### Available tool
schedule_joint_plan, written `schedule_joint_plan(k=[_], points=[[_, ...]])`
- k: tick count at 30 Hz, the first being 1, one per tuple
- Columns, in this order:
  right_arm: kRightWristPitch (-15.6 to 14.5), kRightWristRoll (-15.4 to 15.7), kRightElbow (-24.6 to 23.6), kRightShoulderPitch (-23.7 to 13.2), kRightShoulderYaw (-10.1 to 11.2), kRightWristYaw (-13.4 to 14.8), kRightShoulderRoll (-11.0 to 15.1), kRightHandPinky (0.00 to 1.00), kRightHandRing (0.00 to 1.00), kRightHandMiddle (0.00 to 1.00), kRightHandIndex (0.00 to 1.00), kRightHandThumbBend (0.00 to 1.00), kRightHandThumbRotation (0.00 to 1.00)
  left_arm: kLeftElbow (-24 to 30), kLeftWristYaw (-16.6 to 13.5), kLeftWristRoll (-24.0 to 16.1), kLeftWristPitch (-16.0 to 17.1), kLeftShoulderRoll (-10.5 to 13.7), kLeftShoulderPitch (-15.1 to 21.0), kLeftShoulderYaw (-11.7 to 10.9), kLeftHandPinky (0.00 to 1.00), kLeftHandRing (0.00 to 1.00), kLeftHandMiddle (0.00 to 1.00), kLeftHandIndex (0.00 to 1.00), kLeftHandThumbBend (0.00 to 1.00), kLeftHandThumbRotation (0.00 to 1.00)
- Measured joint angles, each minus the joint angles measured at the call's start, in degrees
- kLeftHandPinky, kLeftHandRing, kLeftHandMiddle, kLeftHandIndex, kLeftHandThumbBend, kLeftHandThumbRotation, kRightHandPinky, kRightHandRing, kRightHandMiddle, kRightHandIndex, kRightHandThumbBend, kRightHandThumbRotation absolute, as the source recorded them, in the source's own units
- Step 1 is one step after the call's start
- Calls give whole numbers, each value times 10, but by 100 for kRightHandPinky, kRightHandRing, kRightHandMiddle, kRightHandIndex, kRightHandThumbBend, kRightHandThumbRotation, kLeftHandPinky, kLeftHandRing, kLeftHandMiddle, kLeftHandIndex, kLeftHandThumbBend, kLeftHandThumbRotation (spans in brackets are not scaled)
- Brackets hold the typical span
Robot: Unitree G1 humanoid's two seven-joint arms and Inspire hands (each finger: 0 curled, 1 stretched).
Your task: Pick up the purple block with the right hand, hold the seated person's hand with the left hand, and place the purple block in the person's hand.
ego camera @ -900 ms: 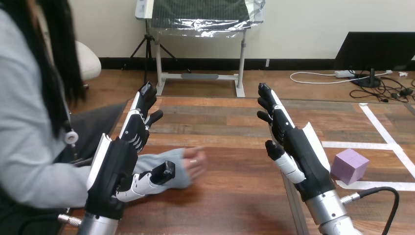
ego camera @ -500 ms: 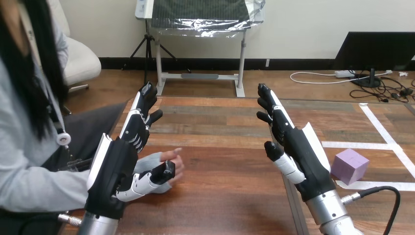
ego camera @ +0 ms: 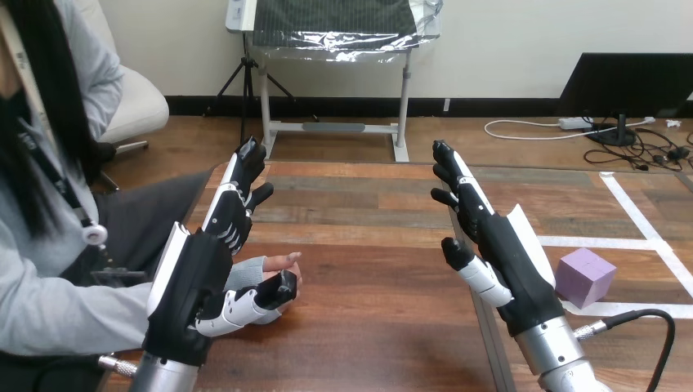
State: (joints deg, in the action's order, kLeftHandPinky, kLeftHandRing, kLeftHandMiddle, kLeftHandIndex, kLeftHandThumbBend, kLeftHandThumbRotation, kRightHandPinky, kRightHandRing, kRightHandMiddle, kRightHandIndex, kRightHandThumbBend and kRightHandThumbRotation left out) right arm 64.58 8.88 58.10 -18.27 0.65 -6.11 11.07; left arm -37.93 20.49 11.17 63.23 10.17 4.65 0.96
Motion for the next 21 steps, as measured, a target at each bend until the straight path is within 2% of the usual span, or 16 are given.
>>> schedule_joint_plan(k=[21], points=[[0,12,0,0,-1,12,2,91,97,100,100,100,99,0,-1,-1,0,-6,0,-11,93,98,100,99,100,67]])
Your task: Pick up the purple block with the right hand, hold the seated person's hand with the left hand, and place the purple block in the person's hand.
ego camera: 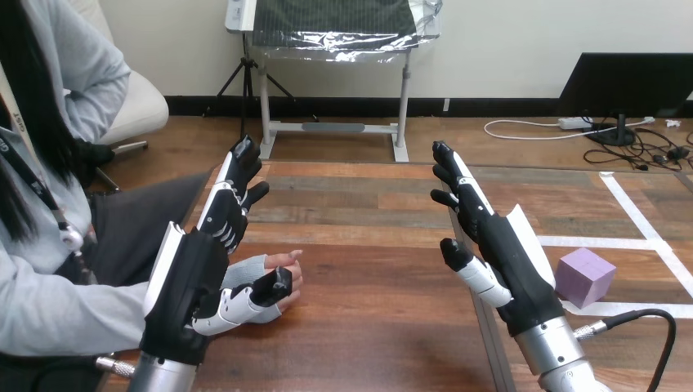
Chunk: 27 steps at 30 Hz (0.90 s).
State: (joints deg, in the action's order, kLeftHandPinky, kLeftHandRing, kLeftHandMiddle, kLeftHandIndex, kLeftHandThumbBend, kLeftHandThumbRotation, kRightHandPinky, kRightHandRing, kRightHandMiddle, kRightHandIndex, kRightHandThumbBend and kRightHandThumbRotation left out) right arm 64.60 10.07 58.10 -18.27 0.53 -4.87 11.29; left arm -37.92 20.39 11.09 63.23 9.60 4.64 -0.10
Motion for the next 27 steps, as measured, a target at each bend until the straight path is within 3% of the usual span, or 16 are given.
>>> schedule_joint_plan(k=[27], points=[[-1,18,3,-2,0,20,2,89,96,99,99,100,95,0,8,2,1,-9,0,-9,92,98,100,99,100,69]])
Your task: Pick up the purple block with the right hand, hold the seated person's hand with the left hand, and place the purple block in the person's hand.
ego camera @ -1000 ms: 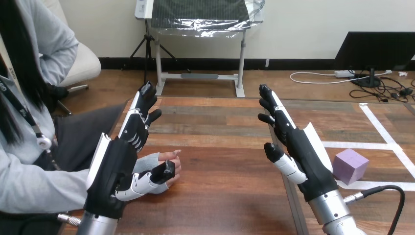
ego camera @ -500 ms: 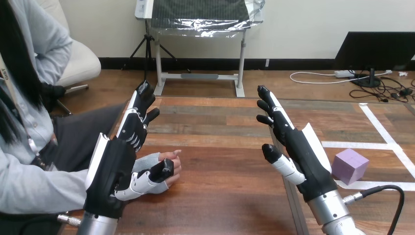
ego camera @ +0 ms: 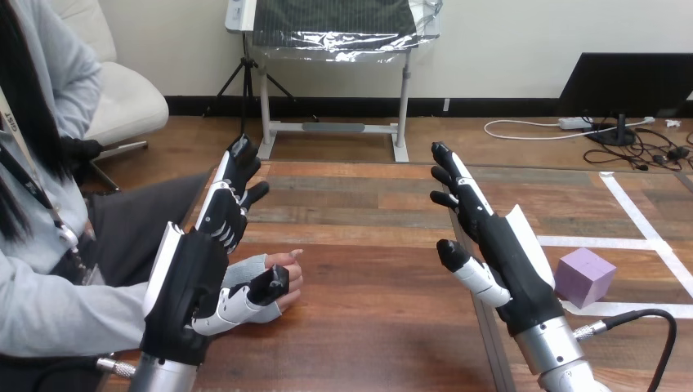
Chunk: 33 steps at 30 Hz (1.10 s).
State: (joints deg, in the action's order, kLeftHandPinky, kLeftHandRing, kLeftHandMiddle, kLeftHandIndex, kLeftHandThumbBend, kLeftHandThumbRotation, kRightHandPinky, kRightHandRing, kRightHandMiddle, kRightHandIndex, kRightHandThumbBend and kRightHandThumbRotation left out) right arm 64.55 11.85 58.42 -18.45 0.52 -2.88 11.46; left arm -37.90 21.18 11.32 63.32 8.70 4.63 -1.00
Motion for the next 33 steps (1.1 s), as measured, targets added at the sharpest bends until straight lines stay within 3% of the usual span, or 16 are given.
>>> schedule_joint_plan(k=[14,26,33], points=[[-36,39,-6,-15,0,59,19,85,93,95,96,100,89,-1,19,15,2,0,0,-1,92,98,100,99,100,68],[-103,40,-70,-19,6,88,53,89,95,96,95,100,85,-1,11,10,7,0,0,-8,91,97,100,98,100,69],[-113,40,-82,-29,12,96,76,91,95,96,94,100,83,-1,12,11,7,0,-1,-9,91,98,100,98,100,69]])
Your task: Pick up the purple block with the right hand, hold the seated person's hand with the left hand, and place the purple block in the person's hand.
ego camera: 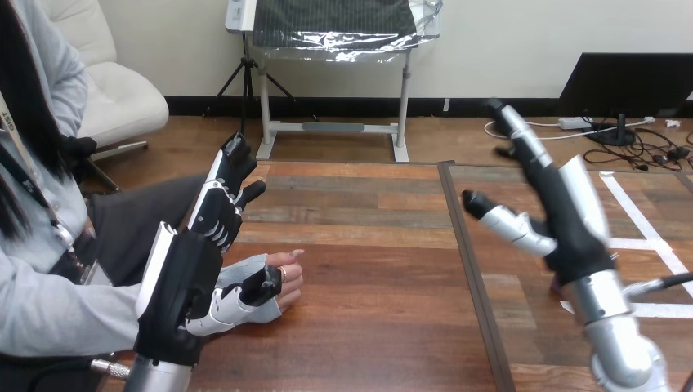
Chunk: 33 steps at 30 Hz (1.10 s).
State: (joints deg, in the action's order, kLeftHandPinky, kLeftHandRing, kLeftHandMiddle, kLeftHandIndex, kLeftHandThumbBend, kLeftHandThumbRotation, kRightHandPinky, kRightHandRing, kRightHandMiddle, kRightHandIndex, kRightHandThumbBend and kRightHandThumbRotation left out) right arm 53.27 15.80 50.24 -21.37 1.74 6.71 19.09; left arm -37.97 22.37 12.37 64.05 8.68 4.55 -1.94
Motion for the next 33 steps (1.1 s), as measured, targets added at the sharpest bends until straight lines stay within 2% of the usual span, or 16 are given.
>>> schedule_joint_plan(k=[15,24,33], points=[[-17,0,14,-19,6,13,42,92,96,93,95,100,81,0,10,6,0,0,0,0,92,98,100,99,100,68],[-24,21,41,-24,6,45,61,88,94,93,96,100,82,-2,12,6,4,0,0,-1,94,99,100,99,100,69],[-42,30,72,-32,4,53,77,86,94,93,97,100,81,-2,18,8,4,0,0,-1,95,99,100,99,100,68]])
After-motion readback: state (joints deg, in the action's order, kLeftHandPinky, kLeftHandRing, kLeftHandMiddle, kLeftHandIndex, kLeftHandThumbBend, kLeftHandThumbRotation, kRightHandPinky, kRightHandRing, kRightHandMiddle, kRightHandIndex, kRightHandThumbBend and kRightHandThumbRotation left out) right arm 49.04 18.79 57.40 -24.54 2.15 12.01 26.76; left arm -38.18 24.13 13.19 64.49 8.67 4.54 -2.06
